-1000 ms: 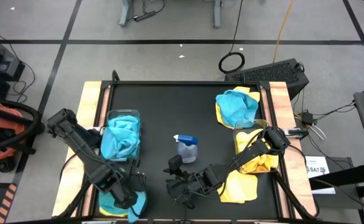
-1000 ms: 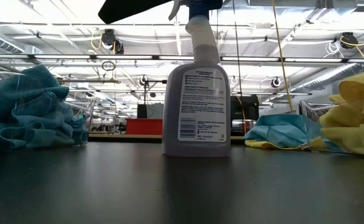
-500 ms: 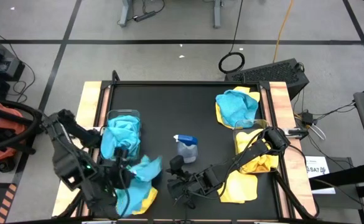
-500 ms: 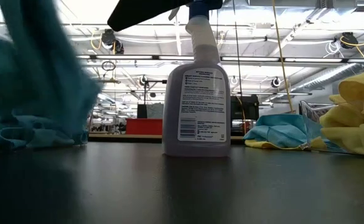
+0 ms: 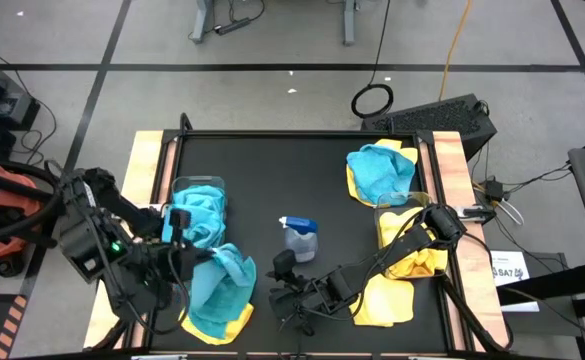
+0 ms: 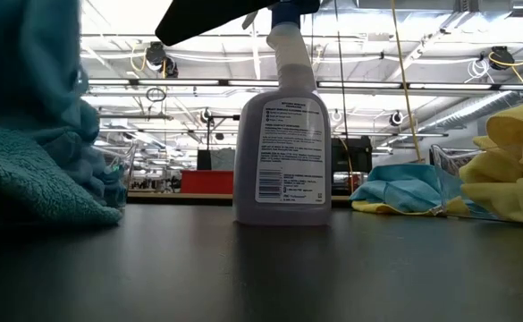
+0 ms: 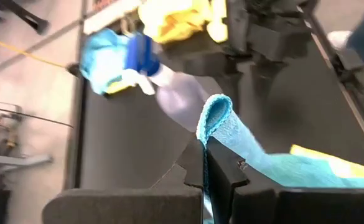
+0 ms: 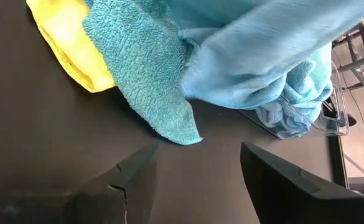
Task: Sort microfiber towel by color & place in baskets
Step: Put the blue microfiber cloth into the left transparent bin
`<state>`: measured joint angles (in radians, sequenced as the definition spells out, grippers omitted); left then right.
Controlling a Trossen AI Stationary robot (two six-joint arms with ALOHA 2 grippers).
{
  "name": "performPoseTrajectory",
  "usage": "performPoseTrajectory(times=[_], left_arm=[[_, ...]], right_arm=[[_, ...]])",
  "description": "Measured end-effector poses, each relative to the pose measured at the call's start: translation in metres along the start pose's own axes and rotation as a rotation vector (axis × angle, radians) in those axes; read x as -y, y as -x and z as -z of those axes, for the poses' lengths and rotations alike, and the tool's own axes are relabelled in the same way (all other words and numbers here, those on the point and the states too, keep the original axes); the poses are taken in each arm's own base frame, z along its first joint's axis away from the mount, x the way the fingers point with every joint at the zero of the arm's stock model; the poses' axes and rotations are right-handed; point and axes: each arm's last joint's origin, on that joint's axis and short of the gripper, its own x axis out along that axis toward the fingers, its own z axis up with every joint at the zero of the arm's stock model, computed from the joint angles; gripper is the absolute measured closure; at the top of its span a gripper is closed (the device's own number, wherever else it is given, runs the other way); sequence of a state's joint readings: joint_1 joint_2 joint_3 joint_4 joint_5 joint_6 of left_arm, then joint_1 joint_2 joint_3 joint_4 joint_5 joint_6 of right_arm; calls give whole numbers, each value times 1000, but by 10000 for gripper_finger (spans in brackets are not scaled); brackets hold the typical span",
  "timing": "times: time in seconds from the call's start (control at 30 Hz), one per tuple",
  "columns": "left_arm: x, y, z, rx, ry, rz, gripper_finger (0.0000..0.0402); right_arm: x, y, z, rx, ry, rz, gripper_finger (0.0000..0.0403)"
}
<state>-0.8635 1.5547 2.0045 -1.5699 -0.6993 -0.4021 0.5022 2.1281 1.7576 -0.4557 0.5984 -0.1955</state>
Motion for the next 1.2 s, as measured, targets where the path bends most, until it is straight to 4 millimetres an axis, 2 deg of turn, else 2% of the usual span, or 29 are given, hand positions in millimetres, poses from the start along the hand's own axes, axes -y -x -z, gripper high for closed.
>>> performPoseTrajectory(times=[0.27, 0.53, 0.9, 1.2], left_arm=[[-30, 25, 10, 98, -17, -69, 400], [-66, 53, 29, 192, -13, -110, 400], [-122, 93, 70, 308, 91, -61, 400], [-150, 111, 97, 373, 142, -84, 400]], right_arm=[[0, 0, 0, 0, 3, -1, 188], [0, 0, 0, 0, 3, -1, 188], [1, -1, 0, -1, 1, 0, 188], [6, -5, 2, -7, -7, -17, 188]])
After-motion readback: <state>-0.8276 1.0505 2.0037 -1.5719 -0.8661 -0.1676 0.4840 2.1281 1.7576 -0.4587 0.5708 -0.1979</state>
